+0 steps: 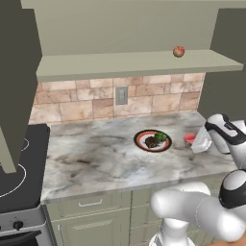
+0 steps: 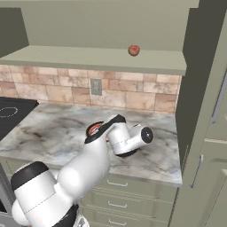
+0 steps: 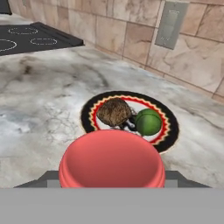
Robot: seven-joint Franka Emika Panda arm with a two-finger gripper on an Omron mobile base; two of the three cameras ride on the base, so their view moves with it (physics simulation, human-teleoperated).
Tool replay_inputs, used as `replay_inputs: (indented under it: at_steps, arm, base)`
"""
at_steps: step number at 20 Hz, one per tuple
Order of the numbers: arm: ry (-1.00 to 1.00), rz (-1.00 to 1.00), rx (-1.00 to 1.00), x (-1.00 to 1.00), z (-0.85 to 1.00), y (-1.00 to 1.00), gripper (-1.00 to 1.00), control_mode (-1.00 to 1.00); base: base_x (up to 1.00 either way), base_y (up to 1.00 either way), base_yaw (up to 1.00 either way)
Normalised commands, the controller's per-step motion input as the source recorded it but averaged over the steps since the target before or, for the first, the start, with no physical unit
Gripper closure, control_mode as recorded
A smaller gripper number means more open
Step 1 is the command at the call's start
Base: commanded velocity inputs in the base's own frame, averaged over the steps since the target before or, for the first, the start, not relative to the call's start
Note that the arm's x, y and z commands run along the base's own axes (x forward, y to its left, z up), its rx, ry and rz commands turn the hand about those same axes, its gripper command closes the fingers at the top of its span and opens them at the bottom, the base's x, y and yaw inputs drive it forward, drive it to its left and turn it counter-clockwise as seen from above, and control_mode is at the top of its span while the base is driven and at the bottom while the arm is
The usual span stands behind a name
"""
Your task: Pick the avocado and bread from the counter and place them on the plate. Then pick the jam from the cabinet and place it next to the plate. Lastly close the cabinet door.
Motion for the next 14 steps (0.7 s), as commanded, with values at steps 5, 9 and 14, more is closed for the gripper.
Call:
replay_inputs:
  at_steps: [5,9,14]
  arm:
    - [0.00,0.06,0.03,0.11,-0.16,-0.06,1.00,-1.00]
    - [0.00,0.07,0.02,0.09,-0.12,-0.05,1.00,-1.00]
    - [0.00,0.04,0.03,0.14,-0.10,-0.01,1.00,-1.00]
  base:
    - [0.00,0.00,0.00]
    - [0.00,0.00,0.00]
    - [0.00,0.00,0.00]
